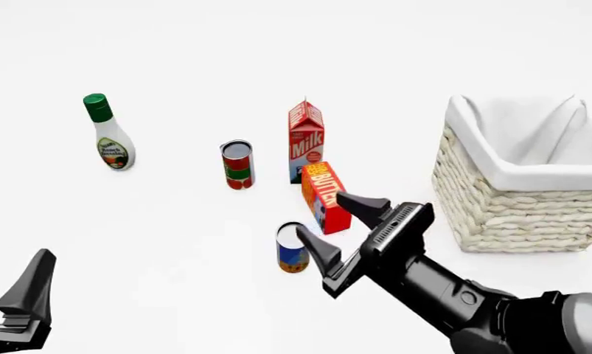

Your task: Pick the alphabet soup and place it in the basket.

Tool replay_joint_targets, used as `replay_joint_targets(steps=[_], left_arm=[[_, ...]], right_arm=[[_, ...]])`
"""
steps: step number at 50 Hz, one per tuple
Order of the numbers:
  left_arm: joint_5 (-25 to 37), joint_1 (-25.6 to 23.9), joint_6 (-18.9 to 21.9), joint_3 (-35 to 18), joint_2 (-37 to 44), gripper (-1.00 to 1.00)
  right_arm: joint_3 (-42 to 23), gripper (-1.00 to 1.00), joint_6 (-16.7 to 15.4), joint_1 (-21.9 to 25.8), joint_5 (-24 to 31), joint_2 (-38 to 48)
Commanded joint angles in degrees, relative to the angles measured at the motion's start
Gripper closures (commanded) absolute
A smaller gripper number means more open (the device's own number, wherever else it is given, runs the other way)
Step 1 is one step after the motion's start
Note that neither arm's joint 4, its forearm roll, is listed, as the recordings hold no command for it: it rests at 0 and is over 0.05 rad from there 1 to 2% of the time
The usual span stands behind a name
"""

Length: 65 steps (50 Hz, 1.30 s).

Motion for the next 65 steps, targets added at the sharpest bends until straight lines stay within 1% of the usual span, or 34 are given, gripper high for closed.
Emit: replay_joint_targets(steps=[1, 15, 27, 65], left_arm=[[0.0, 0.0, 0.0, 0.0, 0.0, -1.0], [0.0, 0.0, 0.0, 0.0, 0.0, -1.0], [0.0, 0.0, 0.0, 0.0, 0.0, -1.0], [0.0, 0.0, 0.0, 0.0, 0.0, -1.0]], right_arm=[[-1.5, -1.0, 0.3, -0.4, -2.1, 5.1], [-3.9, -1.0, -0.1, -0.2, -2.7, 10.0], [-5.3, -1.0, -0.3, 0.0, -2.9, 12.3], [-9.0, -1.0, 1.7, -1.0, -5.2, 20.6]])
